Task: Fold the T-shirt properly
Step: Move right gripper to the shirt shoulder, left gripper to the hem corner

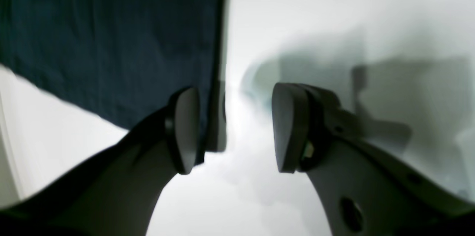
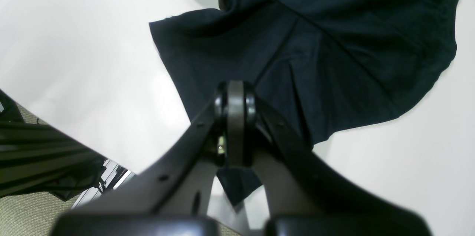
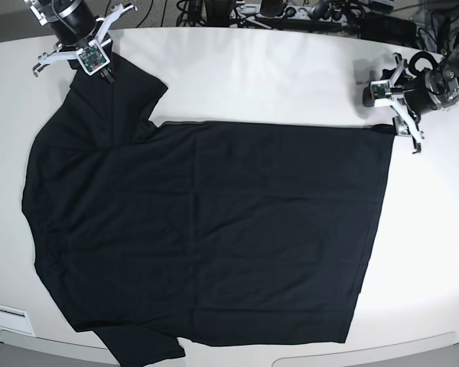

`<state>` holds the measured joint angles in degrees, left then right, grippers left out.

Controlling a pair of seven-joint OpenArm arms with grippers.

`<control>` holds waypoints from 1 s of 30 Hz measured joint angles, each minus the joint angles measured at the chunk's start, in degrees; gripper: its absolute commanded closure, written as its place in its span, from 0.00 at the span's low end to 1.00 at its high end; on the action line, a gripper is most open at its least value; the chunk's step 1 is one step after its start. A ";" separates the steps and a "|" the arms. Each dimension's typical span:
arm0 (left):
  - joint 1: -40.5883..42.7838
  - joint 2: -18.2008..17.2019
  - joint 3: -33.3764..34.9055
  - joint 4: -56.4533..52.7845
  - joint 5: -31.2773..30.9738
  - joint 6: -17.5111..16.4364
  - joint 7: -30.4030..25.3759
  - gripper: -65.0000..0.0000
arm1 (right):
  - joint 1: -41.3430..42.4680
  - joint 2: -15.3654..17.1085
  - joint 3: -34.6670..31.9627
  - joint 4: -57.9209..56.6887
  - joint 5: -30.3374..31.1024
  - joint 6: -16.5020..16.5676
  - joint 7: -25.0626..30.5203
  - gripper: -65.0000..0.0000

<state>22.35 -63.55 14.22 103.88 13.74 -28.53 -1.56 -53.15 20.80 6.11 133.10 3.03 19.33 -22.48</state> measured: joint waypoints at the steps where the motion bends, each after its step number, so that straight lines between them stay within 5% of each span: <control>1: -1.49 -0.98 2.40 0.00 0.94 -0.04 -0.17 0.49 | 0.02 0.00 0.00 0.00 0.00 0.00 0.00 1.00; 10: -15.08 -6.19 20.44 -4.52 5.20 2.51 -3.65 0.49 | 0.00 0.00 0.00 0.00 0.00 0.07 -0.55 1.00; 18: -18.08 -10.58 24.02 -7.13 6.73 2.62 -3.17 0.49 | 0.00 -0.02 0.00 0.00 0.02 0.04 -0.63 1.00; 23: -18.25 -9.57 23.93 -9.18 9.38 3.26 -7.21 0.49 | 0.02 -0.02 0.00 0.00 0.02 0.02 -0.61 1.00; 30: -22.05 -2.47 24.39 -13.31 9.68 5.90 -7.50 0.49 | 0.02 0.00 0.00 0.00 -0.02 0.66 -0.63 1.00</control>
<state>0.30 -66.02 38.61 90.56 23.42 -22.63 -9.06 -53.12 20.80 6.11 133.10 3.01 19.99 -23.11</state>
